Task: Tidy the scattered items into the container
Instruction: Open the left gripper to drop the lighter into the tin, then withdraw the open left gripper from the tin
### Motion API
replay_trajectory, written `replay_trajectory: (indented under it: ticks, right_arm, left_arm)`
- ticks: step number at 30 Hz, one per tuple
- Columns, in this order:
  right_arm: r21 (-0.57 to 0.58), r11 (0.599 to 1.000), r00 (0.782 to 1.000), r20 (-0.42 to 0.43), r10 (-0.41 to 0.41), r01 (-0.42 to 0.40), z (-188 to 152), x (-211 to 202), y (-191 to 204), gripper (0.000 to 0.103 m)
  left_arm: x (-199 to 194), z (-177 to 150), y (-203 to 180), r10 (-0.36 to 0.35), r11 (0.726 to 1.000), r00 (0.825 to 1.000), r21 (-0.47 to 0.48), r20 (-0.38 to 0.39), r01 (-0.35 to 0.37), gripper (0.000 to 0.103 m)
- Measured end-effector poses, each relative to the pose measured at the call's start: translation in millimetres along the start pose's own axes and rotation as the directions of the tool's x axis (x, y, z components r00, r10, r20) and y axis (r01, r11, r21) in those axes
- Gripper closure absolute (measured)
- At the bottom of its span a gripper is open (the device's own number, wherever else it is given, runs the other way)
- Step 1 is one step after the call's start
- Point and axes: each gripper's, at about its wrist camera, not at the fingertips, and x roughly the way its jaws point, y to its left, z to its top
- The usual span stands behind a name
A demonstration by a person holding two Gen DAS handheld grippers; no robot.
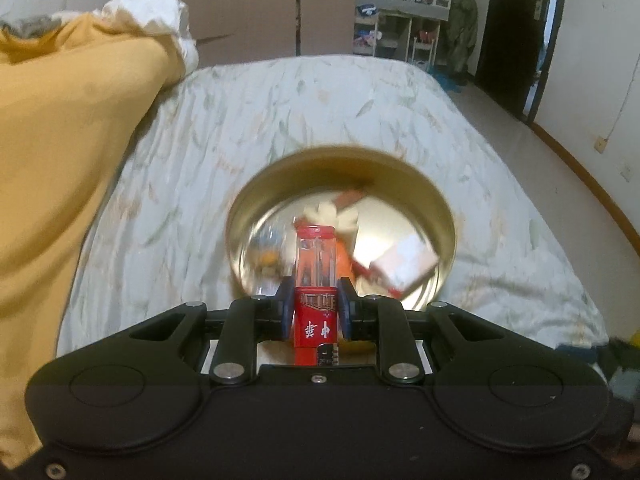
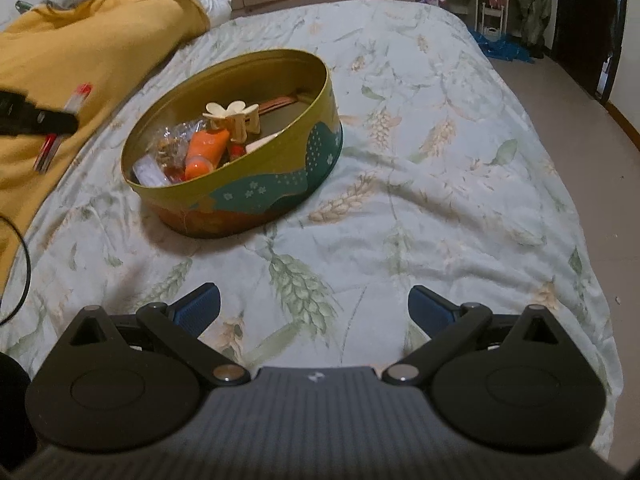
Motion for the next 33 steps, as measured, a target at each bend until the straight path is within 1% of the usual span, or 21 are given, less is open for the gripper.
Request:
replay_trajectory:
  ticks: [6, 9, 11, 12, 13, 14, 17, 20, 23, 26, 31, 33]
  right_arm:
    - [0.034, 0.999, 1.0, 0.016, 0.02, -0.02, -1, 2, -5, 0.0]
    - [0.06, 0.998, 0.999, 0.022, 0.025, -0.026, -1, 5, -7, 0.0]
    - [0.072, 0.997, 0.999, 0.026, 0.034, -0.036, -1, 6, -9, 0.0]
    - [0.077, 0.996, 0.999, 0.022, 0.038, -0.04, -1, 7, -9, 0.0]
    - [0.082, 0.996, 0.999, 0.02, 0.039, -0.04, -1, 8, -10, 0.0]
    - [0.086, 0.996, 0.999, 0.02, 0.038, -0.039, -1, 8, -10, 0.0]
    - [0.102, 0.994, 0.999, 0.024, 0.045, -0.047, -1, 8, -12, 0.0]
    - [0.13, 0.99, 0.998, 0.022, 0.057, -0.059, 0, 13, -15, 0.0]
    - [0.156, 0.987, 0.999, 0.001, 0.039, -0.039, 2, 21, -17, 0.0]
    - [0.172, 0.984, 0.999, -0.007, 0.038, -0.036, 1, 24, -19, 0.0]
    - [0.147, 0.989, 1.0, -0.027, 0.005, -0.001, 1, 29, -14, 0.0]
    - [0.127, 0.992, 0.999, -0.035, -0.008, 0.013, 0, 32, -11, 0.0]
  left_arm:
    - [20, 45, -14, 0.012, 0.999, 1.0, 0.035, 0.021, -0.012, 0.083]
    - [36, 73, -16, 0.02, 1.0, 0.999, 0.011, 0.046, -0.02, 0.081]
    - [48, 91, -13, 0.021, 1.0, 0.998, -0.02, 0.061, -0.02, 0.044]
    - [52, 96, -11, 0.023, 0.999, 0.998, -0.037, 0.063, -0.02, 0.006]
    - [53, 101, -8, 0.031, 0.998, 0.997, -0.05, 0.072, -0.028, 0.002]
    - [53, 103, -6, 0.037, 0.998, 0.996, -0.05, 0.08, -0.033, 0.001]
    - [51, 102, -3, 0.049, 0.999, 0.997, -0.01, 0.059, -0.049, 0.001]
    - [48, 85, 5, 0.063, 0.998, 0.997, 0.014, 0.033, -0.064, 0.001]
    - [51, 58, 17, 0.079, 0.996, 0.997, 0.032, -0.006, -0.079, 0.001]
    - [56, 25, 30, 0.096, 0.995, 0.994, 0.022, -0.061, -0.094, 0.001]
    - [68, -25, 45, 0.095, 0.995, 0.984, -0.024, -0.148, -0.1, 0.001]
    - [69, -44, 46, 0.098, 0.994, 0.983, -0.031, -0.157, -0.104, 0.001]
